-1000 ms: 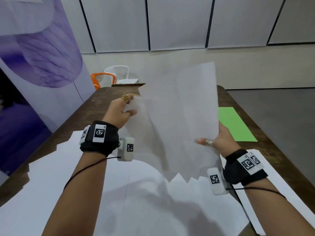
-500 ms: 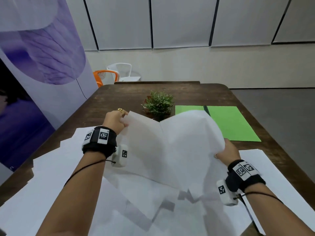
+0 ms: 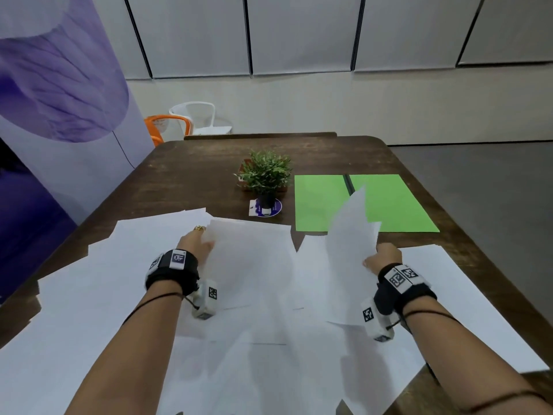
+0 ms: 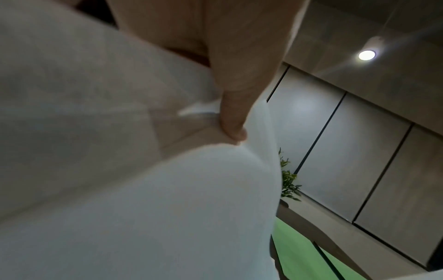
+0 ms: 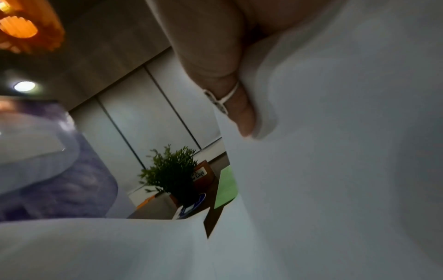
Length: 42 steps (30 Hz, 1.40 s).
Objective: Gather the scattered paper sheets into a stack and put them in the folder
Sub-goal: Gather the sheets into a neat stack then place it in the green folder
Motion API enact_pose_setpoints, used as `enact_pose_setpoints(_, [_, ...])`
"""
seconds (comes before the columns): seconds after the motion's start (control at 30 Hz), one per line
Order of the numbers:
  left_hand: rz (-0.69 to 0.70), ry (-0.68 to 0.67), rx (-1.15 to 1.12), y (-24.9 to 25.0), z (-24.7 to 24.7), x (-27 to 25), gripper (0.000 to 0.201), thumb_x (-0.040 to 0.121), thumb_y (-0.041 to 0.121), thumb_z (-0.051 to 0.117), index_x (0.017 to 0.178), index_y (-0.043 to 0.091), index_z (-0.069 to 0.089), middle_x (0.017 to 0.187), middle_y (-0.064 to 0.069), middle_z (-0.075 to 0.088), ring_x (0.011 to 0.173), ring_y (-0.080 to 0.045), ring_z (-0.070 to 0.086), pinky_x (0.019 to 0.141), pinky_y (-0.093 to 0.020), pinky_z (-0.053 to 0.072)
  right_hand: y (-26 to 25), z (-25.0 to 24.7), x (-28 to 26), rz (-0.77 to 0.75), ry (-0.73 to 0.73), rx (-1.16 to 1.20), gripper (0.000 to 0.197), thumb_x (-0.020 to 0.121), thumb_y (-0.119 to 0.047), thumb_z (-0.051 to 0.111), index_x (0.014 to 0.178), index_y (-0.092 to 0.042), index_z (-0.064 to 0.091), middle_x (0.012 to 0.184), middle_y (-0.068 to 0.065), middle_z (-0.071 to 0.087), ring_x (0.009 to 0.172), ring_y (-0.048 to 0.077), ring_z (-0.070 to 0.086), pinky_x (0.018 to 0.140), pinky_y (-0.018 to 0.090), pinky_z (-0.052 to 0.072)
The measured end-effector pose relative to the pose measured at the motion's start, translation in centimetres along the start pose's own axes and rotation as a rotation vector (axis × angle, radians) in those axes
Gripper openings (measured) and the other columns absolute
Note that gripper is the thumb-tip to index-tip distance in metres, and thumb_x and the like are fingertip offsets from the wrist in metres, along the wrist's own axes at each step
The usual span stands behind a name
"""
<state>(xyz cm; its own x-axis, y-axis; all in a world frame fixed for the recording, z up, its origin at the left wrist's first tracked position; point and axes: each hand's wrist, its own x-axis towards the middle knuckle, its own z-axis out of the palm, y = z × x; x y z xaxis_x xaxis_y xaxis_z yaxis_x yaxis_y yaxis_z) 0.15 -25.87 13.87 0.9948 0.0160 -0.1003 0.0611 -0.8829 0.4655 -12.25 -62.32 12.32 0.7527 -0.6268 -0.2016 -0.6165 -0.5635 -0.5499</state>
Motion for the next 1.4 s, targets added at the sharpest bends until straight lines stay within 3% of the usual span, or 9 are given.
enact_pose_setpoints(0.2, [-0.014,0.079,-0.071,-0.5,0.2,-0.2,0.036,0.087,0.011,0.058,0.122,0.008,0.049,0.112,-0.02,0.063,0.104,-0.037,0.058,0.084,-0.036,0.045,-1.9,-0.5,-1.2,-0.289,0.16,-0.178,0.027,0.093,-0.012,0.049,0.119,-0.007,0.057,0.109,0.019,0.064,0.105,0.035,0.057,0.077,0.034,0.043])
enact_pose_setpoints(0.33, [0.0,0.113,0.008,-0.1,-0.7,0.2,0.032,0.086,0.009,0.054,0.117,0.006,0.053,0.107,-0.023,0.064,0.101,-0.039,0.058,0.08,-0.036,0.044,-3.5,-1.4,-2.4,-0.501,0.195,0.442,0.023,0.089,-0.01,0.061,0.111,-0.001,0.064,0.096,0.013,0.069,0.083,0.015,0.068,0.071,0.022,0.049])
enact_pose_setpoints(0.4, [0.05,0.116,0.076,0.2,-1.2,0.2,0.025,0.087,0.01,0.054,0.11,-0.001,0.056,0.108,-0.025,0.063,0.103,-0.04,0.056,0.08,-0.037,0.043,-4.2,-1.9,-3.0,-0.484,0.064,0.83,0.015,0.085,-0.001,0.063,0.101,-0.002,0.064,0.084,-0.002,0.07,0.065,-0.006,0.064,0.065,0.013,0.049])
enact_pose_setpoints(0.6, [0.069,0.131,-0.087,0.7,-2.2,0.4,0.046,0.082,0.017,0.07,0.124,0.005,0.055,0.116,-0.019,0.063,0.112,-0.031,0.055,0.09,-0.03,0.04,-2.7,-0.7,-2.3,-0.381,-0.264,1.117,0.06,0.049,-0.031,0.09,0.098,-0.006,0.065,0.082,-0.002,0.074,0.075,0.013,0.069,0.069,0.026,0.057])
enact_pose_setpoints(0.7, [0.087,0.136,-0.393,1.0,-2.6,-0.4,0.077,0.078,0.01,0.074,0.141,0.027,0.031,0.101,-0.011,0.063,0.098,-0.024,0.057,0.089,-0.033,0.044,0.8,2.6,0.1,-0.207,-0.178,0.865,0.06,0.063,-0.012,0.083,0.117,-0.002,0.059,0.107,0.014,0.068,0.096,0.027,0.065,0.09,0.042,0.051])
enact_pose_setpoints(0.83, [0.179,0.068,-0.366,1.2,-2.2,-0.8,0.038,0.083,0.001,0.061,0.108,0.029,0.058,0.101,-0.006,0.067,0.093,-0.026,0.063,0.08,-0.029,0.047,4.4,5.8,1.4,-0.126,-0.106,0.439,0.041,0.082,-0.001,0.066,0.121,-0.007,0.055,0.114,0.011,0.063,0.104,0.026,0.059,0.092,0.03,0.043])
enact_pose_setpoints(0.93, [0.183,-0.036,-0.429,0.6,-1.1,-0.8,0.038,0.086,-0.001,0.049,0.083,0.031,0.07,0.105,-0.01,0.068,0.106,-0.03,0.062,0.094,-0.034,0.047,5.4,7.0,1.5,-0.09,-0.151,0.521,0.044,0.083,-0.007,0.066,0.126,-0.014,0.055,0.117,0.004,0.062,0.106,0.024,0.058,0.1,0.037,0.043])
enact_pose_setpoints(1.1, [0.203,-0.064,-0.325,1.2,-0.3,-1.7,0.047,0.08,0.026,0.074,0.123,0.013,0.059,0.124,0.001,0.058,0.119,-0.014,0.05,0.098,-0.024,0.036,5.5,7.9,1.1,-0.043,-0.112,0.818,0.038,0.085,0.0,0.063,0.12,-0.016,0.058,0.109,0.007,0.065,0.1,0.026,0.061,0.099,0.044,0.045])
enact_pose_setpoints(1.4, [0.131,-0.019,-0.352,2.3,-0.1,-2.0,0.068,0.072,0.053,0.072,0.123,0.01,0.058,0.126,-0.006,0.06,0.117,-0.022,0.054,0.098,-0.031,0.039,4.6,7.2,0.4,-0.093,-0.208,1.222,0.043,0.083,0.003,0.061,0.124,-0.01,0.052,0.087,-0.007,0.074,0.082,0.014,0.069,0.071,0.023,0.057])
